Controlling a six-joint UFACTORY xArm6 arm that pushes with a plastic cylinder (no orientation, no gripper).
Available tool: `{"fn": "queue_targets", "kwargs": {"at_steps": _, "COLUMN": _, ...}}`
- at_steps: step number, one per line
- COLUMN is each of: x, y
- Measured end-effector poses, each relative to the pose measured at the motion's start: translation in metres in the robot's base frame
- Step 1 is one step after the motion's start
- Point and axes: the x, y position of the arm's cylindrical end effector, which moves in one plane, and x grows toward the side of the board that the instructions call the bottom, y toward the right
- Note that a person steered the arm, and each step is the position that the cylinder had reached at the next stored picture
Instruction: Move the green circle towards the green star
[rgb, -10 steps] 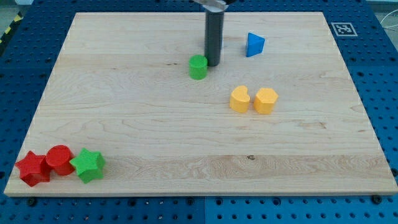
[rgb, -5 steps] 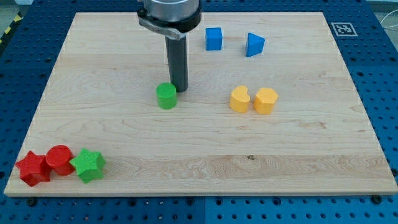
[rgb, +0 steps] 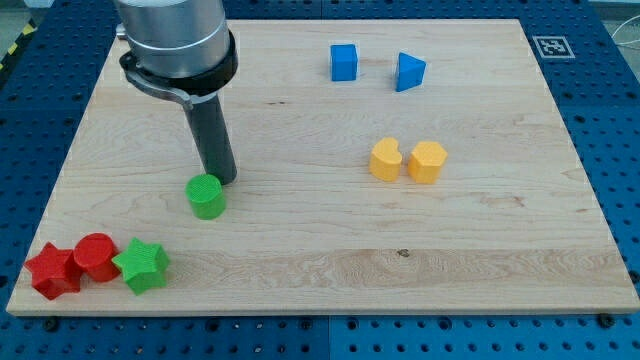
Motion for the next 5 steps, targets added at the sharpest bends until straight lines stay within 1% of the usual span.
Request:
{"fn": "queue_targets", "kwargs": {"at_steps": 1, "x": 0.005, "y": 0.000}}
{"fn": "queue_targets", "kwargs": {"at_steps": 4, "x": 0.040, "y": 0.002}}
{"fn": "queue_targets", "kwargs": {"at_steps": 5, "x": 0.041, "y": 0.008}}
